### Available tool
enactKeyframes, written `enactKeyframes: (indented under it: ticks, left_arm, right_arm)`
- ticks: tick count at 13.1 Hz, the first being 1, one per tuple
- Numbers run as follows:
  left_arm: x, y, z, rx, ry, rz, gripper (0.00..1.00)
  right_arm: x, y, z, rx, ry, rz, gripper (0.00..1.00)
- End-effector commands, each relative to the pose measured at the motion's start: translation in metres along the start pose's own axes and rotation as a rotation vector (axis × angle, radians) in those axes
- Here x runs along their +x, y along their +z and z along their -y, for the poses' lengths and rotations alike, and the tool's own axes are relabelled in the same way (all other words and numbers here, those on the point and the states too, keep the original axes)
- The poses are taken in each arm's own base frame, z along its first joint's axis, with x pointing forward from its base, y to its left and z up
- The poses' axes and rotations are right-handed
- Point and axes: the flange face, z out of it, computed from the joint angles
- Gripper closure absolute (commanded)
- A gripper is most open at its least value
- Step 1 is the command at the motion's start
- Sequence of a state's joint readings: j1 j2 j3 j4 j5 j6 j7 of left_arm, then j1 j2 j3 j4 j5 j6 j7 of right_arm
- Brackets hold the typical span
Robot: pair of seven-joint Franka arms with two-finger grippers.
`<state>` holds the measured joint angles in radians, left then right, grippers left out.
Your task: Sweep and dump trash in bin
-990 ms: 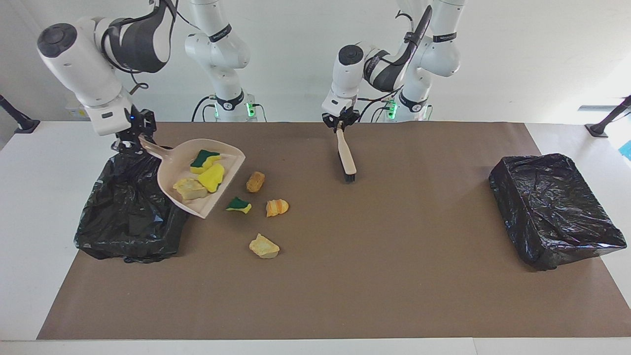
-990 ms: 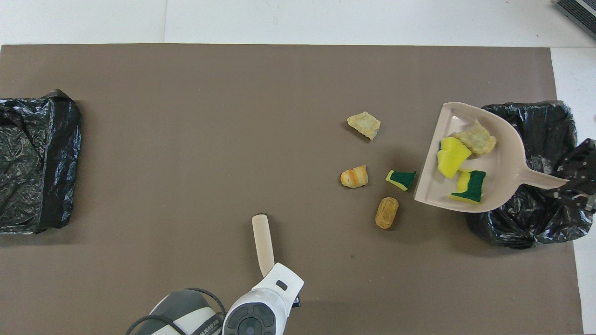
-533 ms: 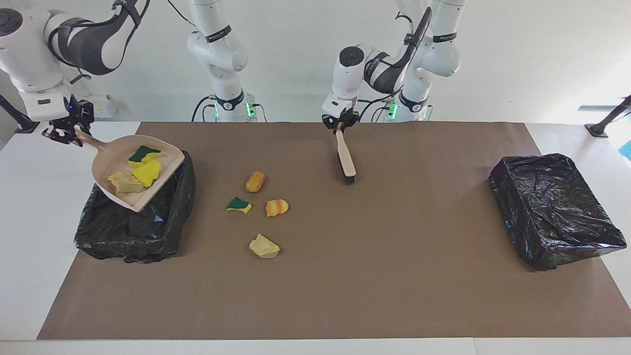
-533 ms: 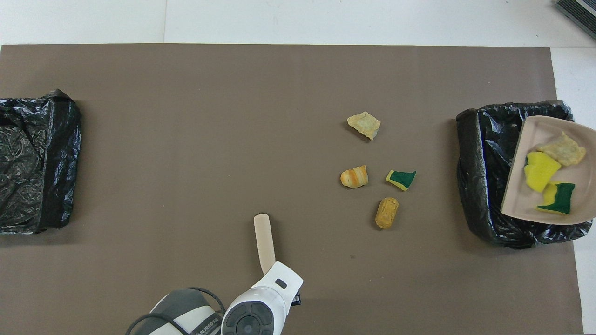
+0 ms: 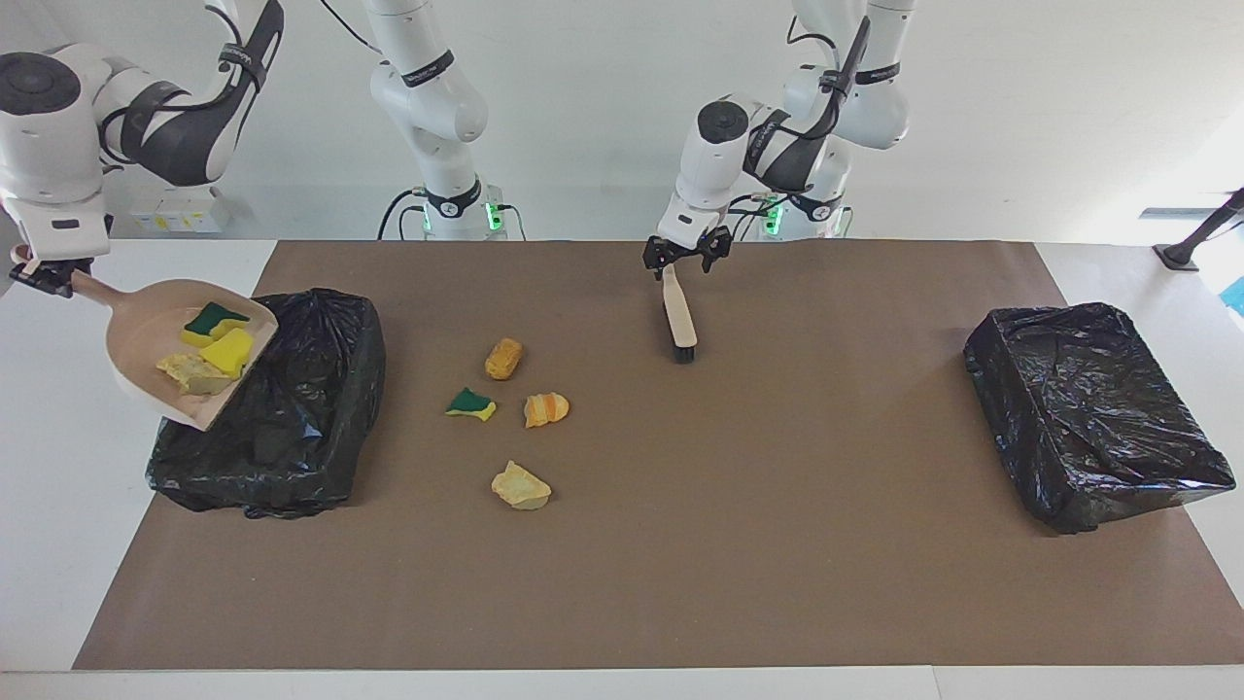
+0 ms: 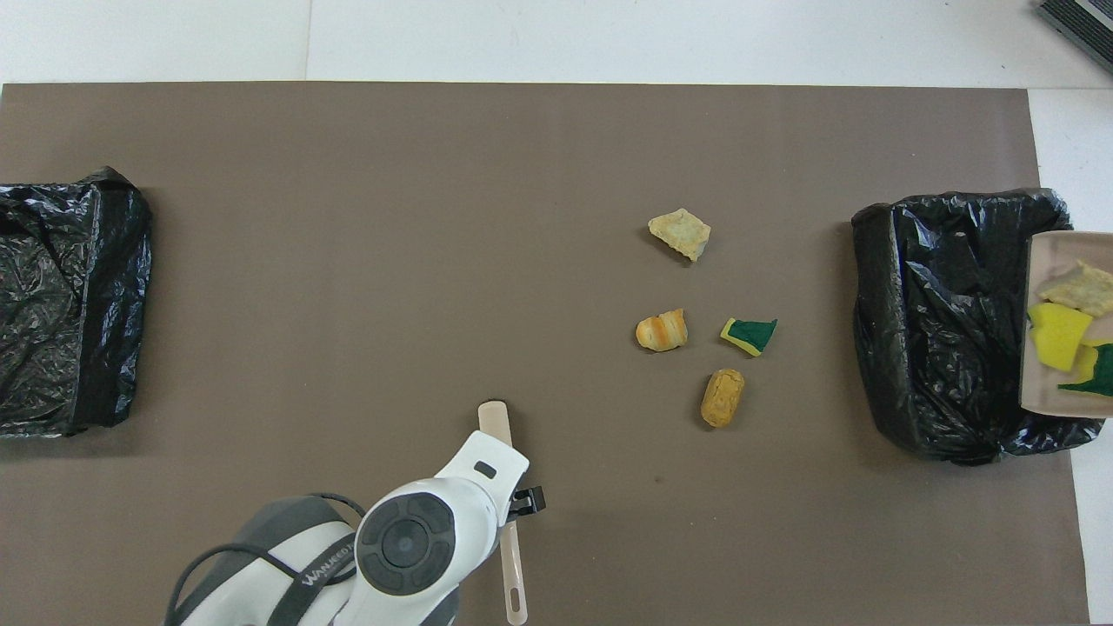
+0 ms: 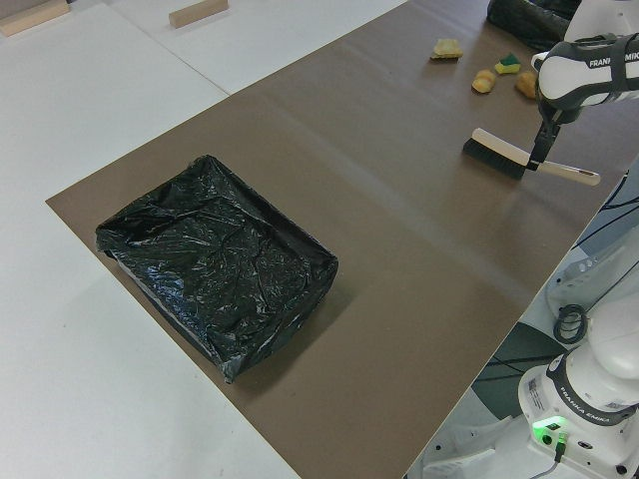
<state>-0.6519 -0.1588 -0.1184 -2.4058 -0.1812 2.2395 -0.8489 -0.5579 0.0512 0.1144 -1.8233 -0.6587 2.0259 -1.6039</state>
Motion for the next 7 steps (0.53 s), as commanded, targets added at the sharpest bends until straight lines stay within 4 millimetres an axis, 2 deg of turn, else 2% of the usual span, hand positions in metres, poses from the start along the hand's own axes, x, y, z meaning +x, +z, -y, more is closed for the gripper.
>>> enactKeyframes:
  ticks: [1,5,7]
  left_arm:
    - [0.057,-0.037,0.018,-0.013,0.059,-0.007,0.0]
    - [0.144,-0.072,0.068,-0.012,0.201,0.01,0.0]
    - [0.186,-0.096,0.092,0.01,0.295,0.024,0.0]
  right_arm:
    - [0.024,-0.014,-0.011,-0.033,-0.074,0.118,1.0]
    - [0.055,-0.038,-0.021,-0.058,-0.189,0.227,1.0]
    - [0.055,-0.044,-0.023,-0.058,-0.192,0.253,1.0]
